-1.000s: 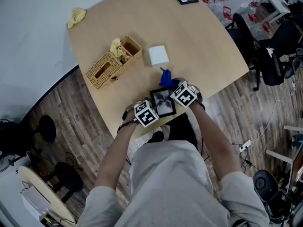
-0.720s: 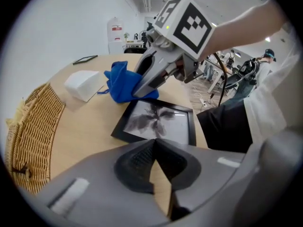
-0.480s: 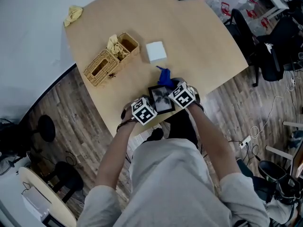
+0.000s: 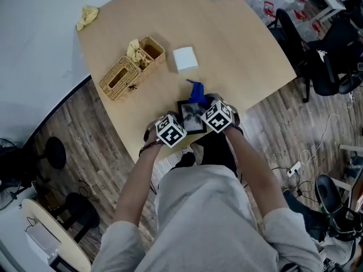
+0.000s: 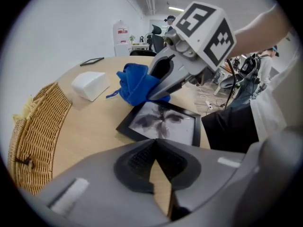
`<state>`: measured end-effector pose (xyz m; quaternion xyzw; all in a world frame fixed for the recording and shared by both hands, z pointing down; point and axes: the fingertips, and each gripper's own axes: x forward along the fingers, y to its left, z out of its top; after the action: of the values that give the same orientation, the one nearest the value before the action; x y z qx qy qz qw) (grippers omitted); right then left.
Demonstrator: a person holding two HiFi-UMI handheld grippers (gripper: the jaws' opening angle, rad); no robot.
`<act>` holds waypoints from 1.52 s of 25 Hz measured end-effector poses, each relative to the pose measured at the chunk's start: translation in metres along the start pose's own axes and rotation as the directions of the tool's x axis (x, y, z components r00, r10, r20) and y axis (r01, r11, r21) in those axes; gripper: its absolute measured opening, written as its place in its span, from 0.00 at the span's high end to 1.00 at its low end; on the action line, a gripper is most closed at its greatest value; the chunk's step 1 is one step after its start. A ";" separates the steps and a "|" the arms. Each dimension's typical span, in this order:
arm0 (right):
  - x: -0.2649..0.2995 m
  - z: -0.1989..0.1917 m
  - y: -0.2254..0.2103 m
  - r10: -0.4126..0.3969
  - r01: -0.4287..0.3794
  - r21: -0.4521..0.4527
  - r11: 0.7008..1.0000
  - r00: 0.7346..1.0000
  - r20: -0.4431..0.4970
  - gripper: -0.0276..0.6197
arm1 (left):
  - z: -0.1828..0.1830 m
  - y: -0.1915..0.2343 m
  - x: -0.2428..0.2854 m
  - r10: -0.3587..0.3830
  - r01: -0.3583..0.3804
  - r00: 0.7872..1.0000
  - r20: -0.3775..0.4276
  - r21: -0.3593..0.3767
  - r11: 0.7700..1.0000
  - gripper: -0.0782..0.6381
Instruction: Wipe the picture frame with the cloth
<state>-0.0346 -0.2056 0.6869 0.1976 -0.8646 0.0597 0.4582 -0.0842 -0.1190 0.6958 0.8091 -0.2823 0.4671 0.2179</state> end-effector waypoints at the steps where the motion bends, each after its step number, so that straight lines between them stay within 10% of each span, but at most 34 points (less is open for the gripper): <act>1: 0.000 0.000 0.001 -0.025 0.025 -0.034 0.999 1.000 0.002 0.79 | 0.000 0.000 0.000 0.004 -0.004 1.000 0.000 -0.001 1.000 0.82; 8: -0.006 -0.002 0.009 -0.160 0.166 -0.154 0.974 0.986 0.052 0.79 | 0.001 0.001 0.000 0.017 -0.017 1.000 -0.001 -0.009 1.000 0.82; 19: -0.018 -0.022 0.032 0.026 -0.026 -0.026 0.999 0.999 -0.020 0.79 | 0.000 0.001 -0.001 0.025 -0.025 1.000 0.000 -0.006 1.000 0.82; 38: -0.047 -0.060 0.080 0.099 -0.098 0.029 0.995 0.995 -0.029 0.79 | 0.000 0.002 0.000 0.042 -0.042 0.999 0.004 0.015 0.999 0.82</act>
<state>0.0037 -0.1016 0.6895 0.1601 -0.8652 0.0970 0.4652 -0.0859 -0.1201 0.6957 0.8056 -0.2959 0.4721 0.2014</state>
